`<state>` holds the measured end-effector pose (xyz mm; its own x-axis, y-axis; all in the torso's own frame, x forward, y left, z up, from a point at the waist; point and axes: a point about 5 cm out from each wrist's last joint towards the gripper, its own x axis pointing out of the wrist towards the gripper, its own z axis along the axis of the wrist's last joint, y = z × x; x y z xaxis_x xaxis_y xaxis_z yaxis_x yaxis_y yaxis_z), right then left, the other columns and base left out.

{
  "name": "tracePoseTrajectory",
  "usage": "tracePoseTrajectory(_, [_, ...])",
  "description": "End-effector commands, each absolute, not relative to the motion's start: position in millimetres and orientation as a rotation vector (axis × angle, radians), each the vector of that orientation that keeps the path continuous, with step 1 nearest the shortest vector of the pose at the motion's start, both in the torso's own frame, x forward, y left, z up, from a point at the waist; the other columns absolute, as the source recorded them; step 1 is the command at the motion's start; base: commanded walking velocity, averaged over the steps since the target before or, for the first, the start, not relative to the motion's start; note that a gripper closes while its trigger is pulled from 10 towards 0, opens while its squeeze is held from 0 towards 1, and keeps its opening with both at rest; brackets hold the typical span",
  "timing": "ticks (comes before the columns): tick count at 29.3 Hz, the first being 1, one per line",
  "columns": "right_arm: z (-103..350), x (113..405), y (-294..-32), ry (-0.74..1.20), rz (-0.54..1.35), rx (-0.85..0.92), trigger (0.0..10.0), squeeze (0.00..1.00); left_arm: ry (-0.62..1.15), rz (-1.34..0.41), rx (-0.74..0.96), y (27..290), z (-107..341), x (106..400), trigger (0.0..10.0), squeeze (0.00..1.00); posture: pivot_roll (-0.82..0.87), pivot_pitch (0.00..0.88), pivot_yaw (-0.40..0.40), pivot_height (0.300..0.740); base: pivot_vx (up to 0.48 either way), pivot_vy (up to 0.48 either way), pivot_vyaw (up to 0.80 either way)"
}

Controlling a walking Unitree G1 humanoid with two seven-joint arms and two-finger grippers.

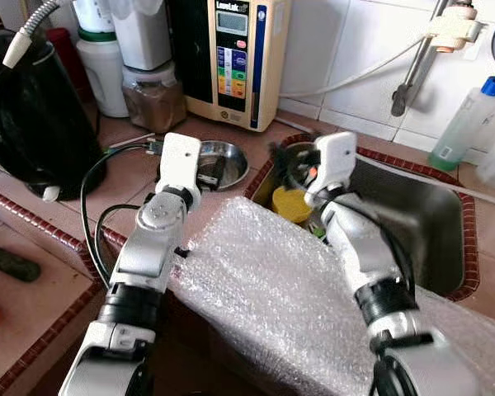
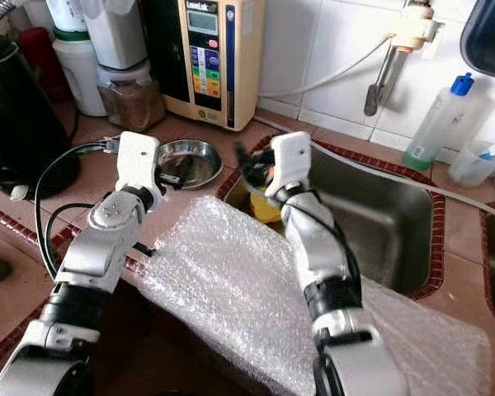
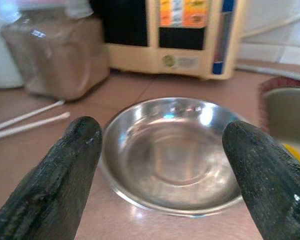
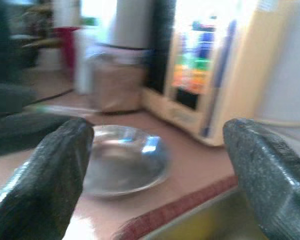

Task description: Kitchen organization

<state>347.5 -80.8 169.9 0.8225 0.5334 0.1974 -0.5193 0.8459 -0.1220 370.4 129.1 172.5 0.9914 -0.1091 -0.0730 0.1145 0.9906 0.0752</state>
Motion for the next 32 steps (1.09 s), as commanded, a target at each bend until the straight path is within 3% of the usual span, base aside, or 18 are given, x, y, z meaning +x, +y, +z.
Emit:
tracePoseTrajectory(1, [182.5,341.4,-75.0,-0.266,0.626,-0.075,10.0,1.0,0.064,-0.082,0.078,132.1,176.7,375.4,10.0,0.0,0.1,0.0,0.006,0.74,0.0,0.0,0.0])
tracePoseTrajectory(2, [183.4,338.9,-73.8,-0.268,0.64,-0.072,10.0,1.0,0.067,-0.075,0.079,133.3,176.4,376.2,10.0,0.0,0.1,0.0,0.008,0.74,0.0,0.0,0.0])
tracePoseTrajectory(3, [184.7,334.6,-72.8,-0.271,0.661,-0.068,10.0,0.62,0.082,-0.061,0.065,135.3,174.9,377.8,10.0,0.0,0.09,0.0,0.01,0.74,0.0,0.0,0.0])
tracePoseTrajectory(4, [185.5,331.7,-72.3,-0.272,0.673,-0.066,10.0,0.62,0.092,-0.053,0.053,136.5,173.8,378.8,10.0,0.0,0.09,0.0,0.011,0.74,0.0,0.0,0.0])
tracePoseTrajectory(5, [186.3,329.1,-72.2,-0.273,0.683,-0.065,10.0,0.35,0.099,-0.043,0.04,137.8,172.9,379.8,10.0,0.0,0.09,0.0,0.014,0.74,0.0,0.0,0.0])
tracePoseTrajectory(6, [186.3,326.9,-72.6,-0.27,0.689,-0.064,10.0,0.35,0.113,-0.032,0.021,139.3,170.9,381.1,10.0,0.0,0.09,0.0,0.014,0.74,0.0,0.0,0.0])
tracePoseTrajectory(7, [186.0,323.1,-73.8,-0.259,0.695,-0.063,10.0,0.19,0.136,-0.013,-0.006,141.5,167.4,383.1,10.0,0.0,0.08,0.0,0.016,0.74,0.0,0.0,0.0])
tracePoseTrajectory(16, [178.7,309.3,-77.0,-0.201,0.7,-0.073,10.0,0.19,0.25,0.064,-0.228,146.8,153.6,393.8,10.0,0.0,0.06,0.0,0.027,0.74,0.0,0.0,0.0])
tracePoseTrajectory(32, [182.1,300.7,-71.3,-0.176,0.689,-0.084,10.0,0.2,0.332,0.004,-0.231,136.6,145.5,400.4,10.0,0.0,0.04,0.0,0.056,0.74,0.0,0.0,0.0])
